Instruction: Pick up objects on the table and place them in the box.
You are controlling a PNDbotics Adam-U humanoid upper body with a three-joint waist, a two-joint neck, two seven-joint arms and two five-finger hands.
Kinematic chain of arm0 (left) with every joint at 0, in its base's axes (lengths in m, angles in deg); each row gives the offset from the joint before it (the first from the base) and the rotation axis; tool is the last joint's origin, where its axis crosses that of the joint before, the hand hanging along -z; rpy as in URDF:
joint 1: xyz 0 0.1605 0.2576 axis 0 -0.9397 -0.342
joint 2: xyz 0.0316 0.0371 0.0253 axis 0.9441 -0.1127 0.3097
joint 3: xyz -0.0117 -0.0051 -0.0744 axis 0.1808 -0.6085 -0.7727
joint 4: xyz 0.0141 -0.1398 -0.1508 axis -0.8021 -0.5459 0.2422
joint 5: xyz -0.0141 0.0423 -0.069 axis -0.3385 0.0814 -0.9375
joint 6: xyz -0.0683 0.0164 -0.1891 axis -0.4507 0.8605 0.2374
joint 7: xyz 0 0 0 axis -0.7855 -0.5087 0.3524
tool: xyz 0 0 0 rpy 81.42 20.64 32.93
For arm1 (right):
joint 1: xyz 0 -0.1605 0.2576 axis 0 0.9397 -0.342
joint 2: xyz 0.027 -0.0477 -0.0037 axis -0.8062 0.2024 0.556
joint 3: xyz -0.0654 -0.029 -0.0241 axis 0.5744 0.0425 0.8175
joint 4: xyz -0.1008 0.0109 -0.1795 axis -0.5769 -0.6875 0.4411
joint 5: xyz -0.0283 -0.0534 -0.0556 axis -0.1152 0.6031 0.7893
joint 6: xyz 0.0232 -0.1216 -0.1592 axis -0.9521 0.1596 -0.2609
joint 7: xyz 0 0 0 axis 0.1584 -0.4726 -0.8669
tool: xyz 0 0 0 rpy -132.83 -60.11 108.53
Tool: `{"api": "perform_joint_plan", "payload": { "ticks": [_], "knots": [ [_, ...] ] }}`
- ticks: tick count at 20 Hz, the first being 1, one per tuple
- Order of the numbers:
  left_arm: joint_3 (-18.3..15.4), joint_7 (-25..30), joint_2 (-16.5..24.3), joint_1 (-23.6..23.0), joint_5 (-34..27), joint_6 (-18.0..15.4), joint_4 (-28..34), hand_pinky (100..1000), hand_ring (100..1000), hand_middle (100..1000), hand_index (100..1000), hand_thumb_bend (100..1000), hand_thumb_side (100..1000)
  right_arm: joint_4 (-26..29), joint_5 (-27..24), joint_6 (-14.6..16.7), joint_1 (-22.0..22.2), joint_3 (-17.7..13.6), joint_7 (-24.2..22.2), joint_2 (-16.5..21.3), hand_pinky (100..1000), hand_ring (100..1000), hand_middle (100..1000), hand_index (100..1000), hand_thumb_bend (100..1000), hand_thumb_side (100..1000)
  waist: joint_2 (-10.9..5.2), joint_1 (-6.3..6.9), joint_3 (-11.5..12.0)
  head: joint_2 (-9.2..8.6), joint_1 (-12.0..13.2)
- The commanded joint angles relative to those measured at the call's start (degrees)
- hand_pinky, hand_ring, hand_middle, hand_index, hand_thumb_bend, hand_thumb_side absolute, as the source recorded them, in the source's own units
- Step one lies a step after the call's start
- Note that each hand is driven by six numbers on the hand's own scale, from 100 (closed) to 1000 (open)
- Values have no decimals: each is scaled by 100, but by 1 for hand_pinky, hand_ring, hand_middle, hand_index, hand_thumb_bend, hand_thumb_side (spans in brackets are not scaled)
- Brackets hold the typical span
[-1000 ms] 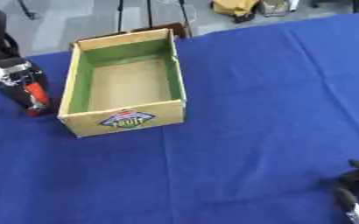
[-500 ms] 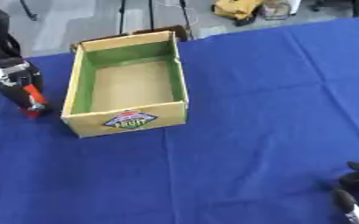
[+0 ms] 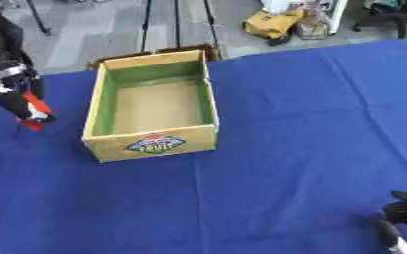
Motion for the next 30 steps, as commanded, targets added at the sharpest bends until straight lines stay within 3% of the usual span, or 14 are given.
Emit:
{"api": "perform_joint_plan", "payload": {
  "ticks": [1,12,21,30],
  "knots": [
    [63,102,231,248,-137,-66,205,192,303,274,434,576,100,22,-96,12,22,-72,-29,80,784,554,585,799,583,452,-187,-24,-12,-7,-11],
    [342,276,-153,696,-267,-265,540,184,298,267,430,589,100,-18,-180,-1,56,-60,-94,102,783,554,584,799,581,450,-410,12,-69,7,40],
    [460,318,-683,838,-234,-382,568,178,294,263,428,578,100,-16,-193,-22,-25,-5,-133,93,783,554,583,799,582,451,-380,102,-319,-51,127],
    [558,491,-995,651,89,-412,552,183,294,264,425,559,100,-6,-159,-38,-100,23,-131,58,784,553,583,799,585,453,-269,169,-446,-63,113]
  ]
}}
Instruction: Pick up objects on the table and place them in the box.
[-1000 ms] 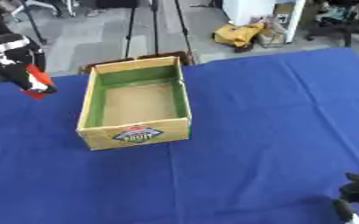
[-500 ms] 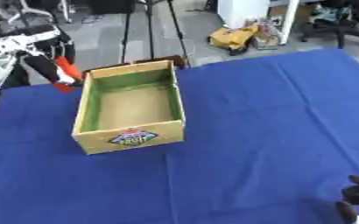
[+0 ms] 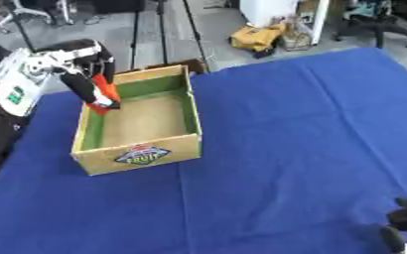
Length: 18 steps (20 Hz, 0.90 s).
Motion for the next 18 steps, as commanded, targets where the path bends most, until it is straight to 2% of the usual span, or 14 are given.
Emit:
{"api": "perform_joint_plan", "payload": {
  "ticks": [1,7,13,18],
  "knots": [
    [19,64,15,39,119,-20,89,183,295,264,425,558,100,60,17,4,-59,-15,-9,49,784,553,582,799,585,454,-62,-15,-29,-65,1],
    [42,183,-97,-120,306,-21,45,189,297,266,426,546,100,69,56,6,-75,-7,11,20,783,553,582,799,587,456,25,-18,-78,-85,-12],
    [24,68,-142,-259,470,-8,-83,201,306,275,435,542,100,85,87,9,-80,5,20,-3,783,553,582,799,588,457,96,-38,-125,-130,-23],
    [18,-132,-180,-350,527,-48,-195,294,364,333,489,553,100,95,97,10,-96,12,21,-18,783,553,582,799,588,458,135,-48,-154,-192,-31]
  ]
}}
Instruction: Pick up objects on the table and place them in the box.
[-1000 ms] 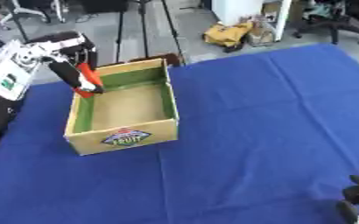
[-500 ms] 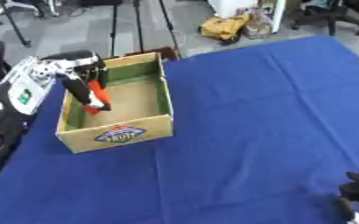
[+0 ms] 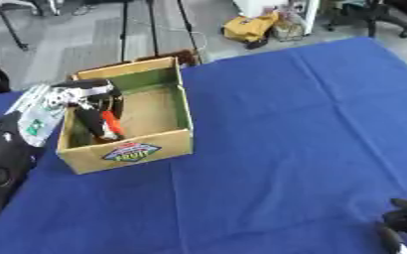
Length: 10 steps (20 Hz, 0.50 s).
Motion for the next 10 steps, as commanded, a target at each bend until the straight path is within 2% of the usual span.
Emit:
{"api": "perform_joint_plan", "payload": {
  "ticks": [1,2,3,5,7,8,9,10],
  "knots": [
    [-18,-134,56,70,43,-32,-1,327,387,355,509,563,100,95,64,10,-46,-22,14,61,783,553,582,799,588,458,-78,-66,-16,-106,-20],
    [-19,-172,53,59,51,-49,-16,388,440,408,553,585,100,96,65,11,-47,-22,15,59,783,553,582,799,588,458,-74,-67,-21,-120,-21],
    [-25,-219,52,50,55,-65,-27,406,455,423,567,590,100,98,66,12,-46,-23,16,59,783,553,582,799,588,461,-71,-69,-25,-133,-20],
    [-45,-330,55,40,21,-105,-42,503,529,498,633,665,100,102,66,13,-45,-25,18,57,783,553,581,799,588,457,-67,-73,-28,-151,-18],
    [-49,-462,64,34,-4,-161,-41,544,566,536,665,726,127,104,65,13,-44,-26,19,56,783,553,581,799,588,457,-66,-76,-31,-152,-15],
    [-48,-527,69,31,-1,-196,-34,606,628,610,734,791,162,105,64,14,-45,-25,18,56,783,553,581,799,588,457,-67,-76,-31,-156,-16],
    [-48,-597,73,26,7,-236,-23,630,658,641,760,844,206,105,63,13,-44,-26,17,55,783,553,581,799,587,457,-70,-77,-31,-158,-16],
    [-51,-684,78,22,23,-278,-4,677,706,695,801,854,261,105,61,13,-43,-26,16,54,783,553,581,799,587,457,-74,-78,-30,-162,-15]
  ]
}}
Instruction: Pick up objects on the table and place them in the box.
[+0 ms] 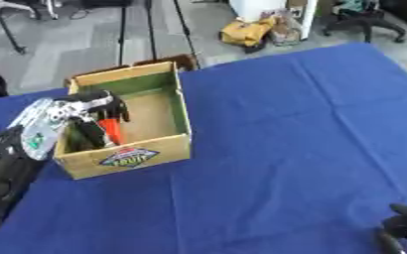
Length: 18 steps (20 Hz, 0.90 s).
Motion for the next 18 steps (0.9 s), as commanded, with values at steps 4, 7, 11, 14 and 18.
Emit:
{"api": "perform_joint_plan", "payload": {
  "ticks": [4,7,11,14,18],
  "knots": [
    [-98,-635,141,65,60,-167,148,747,759,758,850,891,426,105,51,9,-15,-31,7,54,783,553,581,799,586,456,-122,-73,-3,-93,-18],
    [-137,-932,194,70,-45,-200,252,752,763,763,851,906,486,101,43,9,11,-43,12,50,783,553,581,799,585,456,-158,-92,21,-97,-44],
    [-177,-1154,362,146,-384,-216,544,742,760,761,849,928,563,100,23,11,43,-59,14,56,782,553,581,799,582,454,-227,-120,100,-73,-78],
    [-174,-1378,498,178,-708,-200,818,732,756,758,847,937,579,92,12,9,79,-74,16,55,782,553,580,799,581,454,-279,-142,178,-53,-103],
    [-137,-1517,645,124,-1269,-174,1212,720,752,754,847,969,599,75,-13,7,100,-91,19,57,782,553,580,799,578,453,-347,-185,292,-39,-145]
  ]
}}
